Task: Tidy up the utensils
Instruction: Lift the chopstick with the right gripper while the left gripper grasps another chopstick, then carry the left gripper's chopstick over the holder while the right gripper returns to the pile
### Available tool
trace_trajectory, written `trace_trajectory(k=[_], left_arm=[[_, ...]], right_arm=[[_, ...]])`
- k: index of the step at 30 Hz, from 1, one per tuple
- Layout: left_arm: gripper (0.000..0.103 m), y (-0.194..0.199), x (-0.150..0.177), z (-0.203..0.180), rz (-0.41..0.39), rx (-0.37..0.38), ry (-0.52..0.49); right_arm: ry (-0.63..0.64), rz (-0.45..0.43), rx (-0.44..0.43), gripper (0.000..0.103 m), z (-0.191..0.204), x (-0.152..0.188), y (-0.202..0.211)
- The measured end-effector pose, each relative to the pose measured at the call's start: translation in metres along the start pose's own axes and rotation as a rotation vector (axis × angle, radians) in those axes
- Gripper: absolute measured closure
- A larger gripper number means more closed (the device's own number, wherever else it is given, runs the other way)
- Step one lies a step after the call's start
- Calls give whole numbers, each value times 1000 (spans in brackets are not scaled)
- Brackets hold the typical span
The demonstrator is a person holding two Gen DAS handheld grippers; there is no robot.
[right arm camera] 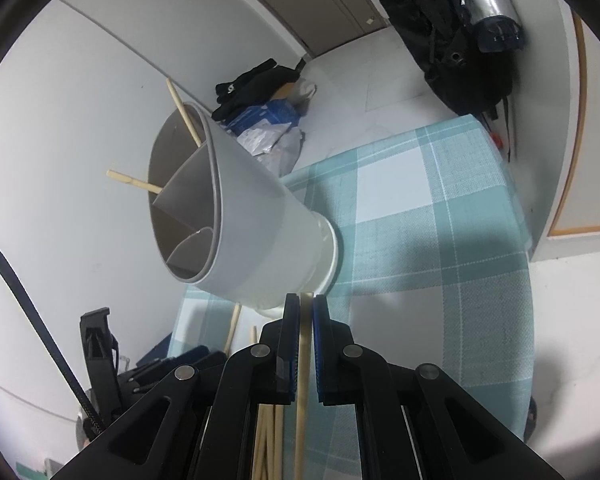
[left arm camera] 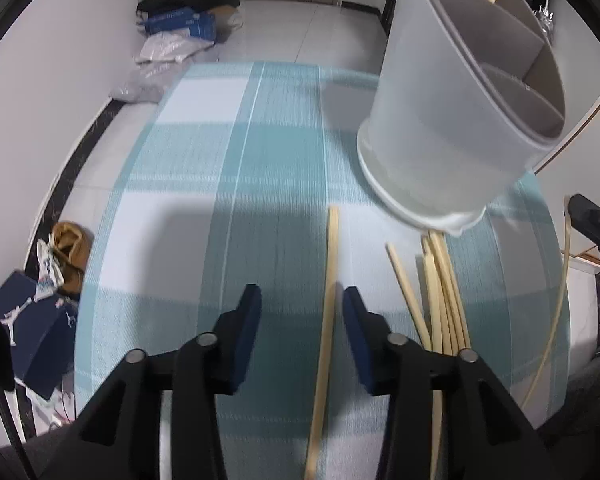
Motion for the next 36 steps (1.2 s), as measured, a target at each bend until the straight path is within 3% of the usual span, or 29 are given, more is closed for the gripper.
trace_trajectory(k=[1, 6, 15, 16, 17, 19, 22, 24, 28, 36], left_arm=[[57, -1, -3, -1, -17, -15, -10], [56, -13, -12, -3, -39, -80, -86], [56, -26, -25, -15, 23, -33, -156], [58, -26, -26, -16, 23, -26, -157], [68, -26, -24, -18, 28, -15, -156], [78, -25, -23, -19, 29, 12, -141], [100, -23, -26, -8, 24, 49, -46], [100, -23, -27, -4, 30, 73, 5], [100, -5, -26, -3, -36, 97, 37], [100, 70, -27, -6, -267, 231, 105]], right_arm=[[-1, -4, 1, 97, 0, -1, 1], [-6, -7, -8, 97, 0, -2, 2], [-15, -23, -41, 97, 0, -10, 5], [-17, -24, -42, 97, 0, -11, 6], [-18, -23, -44, 97, 0, -11, 6], [-14, -24, -39, 97, 0, -11, 7], [-2, -25, -31, 97, 1, -12, 7], [8, -28, -29, 98, 3, -12, 8], [48, -45, -13, 98, 12, -13, 11], [162, -117, 56, 103, 29, -7, 28]])
Point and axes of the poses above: each gripper's, at about its wrist camera, not at the fingertips, and y roughly against the way its jaws point, z to its left, x to its underside, the point moved 4 cm from there along -y, roughly the way its jaws point, and after that the axes turned 12 degrees about y, right-handed, at the moved point
